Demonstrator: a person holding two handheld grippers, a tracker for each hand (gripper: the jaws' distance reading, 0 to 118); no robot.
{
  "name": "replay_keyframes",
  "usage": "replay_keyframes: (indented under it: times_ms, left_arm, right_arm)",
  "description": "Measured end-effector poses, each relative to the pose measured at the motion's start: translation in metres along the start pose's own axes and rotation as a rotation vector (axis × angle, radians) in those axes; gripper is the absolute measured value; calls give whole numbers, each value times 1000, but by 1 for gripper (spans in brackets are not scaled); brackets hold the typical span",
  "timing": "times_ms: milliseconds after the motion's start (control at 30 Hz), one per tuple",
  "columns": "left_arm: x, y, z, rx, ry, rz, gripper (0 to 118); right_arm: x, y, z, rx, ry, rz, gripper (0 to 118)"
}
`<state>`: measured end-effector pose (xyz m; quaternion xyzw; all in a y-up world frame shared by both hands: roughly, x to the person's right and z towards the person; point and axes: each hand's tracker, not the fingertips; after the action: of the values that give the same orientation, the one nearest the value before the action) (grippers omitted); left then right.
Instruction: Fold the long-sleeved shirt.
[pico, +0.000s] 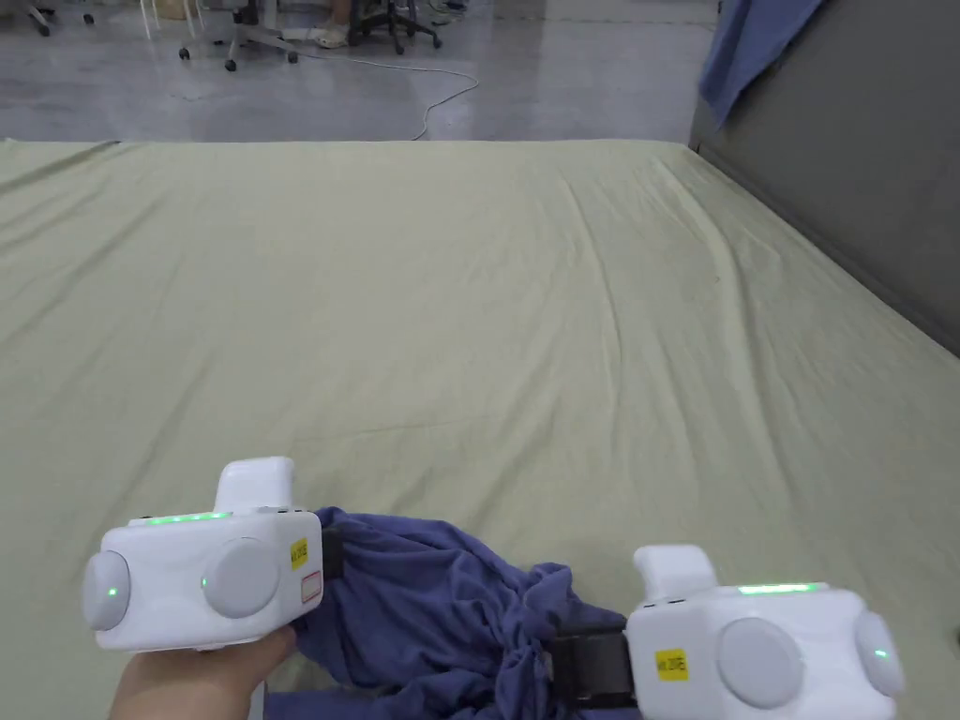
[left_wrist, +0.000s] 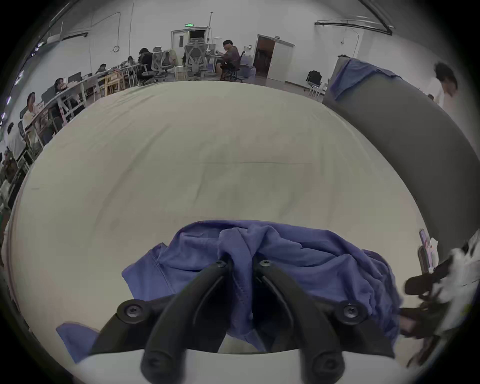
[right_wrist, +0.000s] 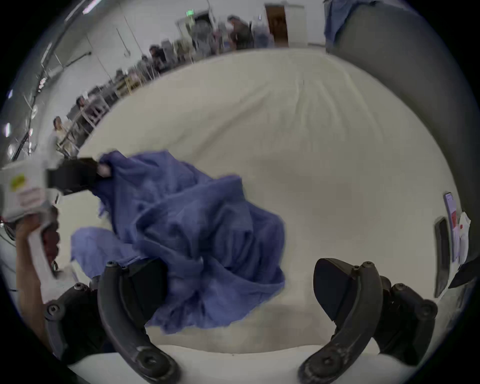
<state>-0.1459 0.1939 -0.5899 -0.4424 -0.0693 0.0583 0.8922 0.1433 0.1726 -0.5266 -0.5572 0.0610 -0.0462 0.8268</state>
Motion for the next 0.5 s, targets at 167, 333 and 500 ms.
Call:
replay_keyframes:
  times_ms: [167, 333, 500]
  left_arm:
    - [-7, -1, 18, 22, -57, 104, 9]
    - [-17, -2, 98, 151, -110, 162, 9]
    - [-22, -1, 220, 410, -160, 215, 9]
  right_arm:
    - [-3, -7, 24, 30, 172, -88, 16]
    - [-11, -39, 119, 348, 116, -9, 7]
    - [-10, -57, 223, 618, 168, -25, 6]
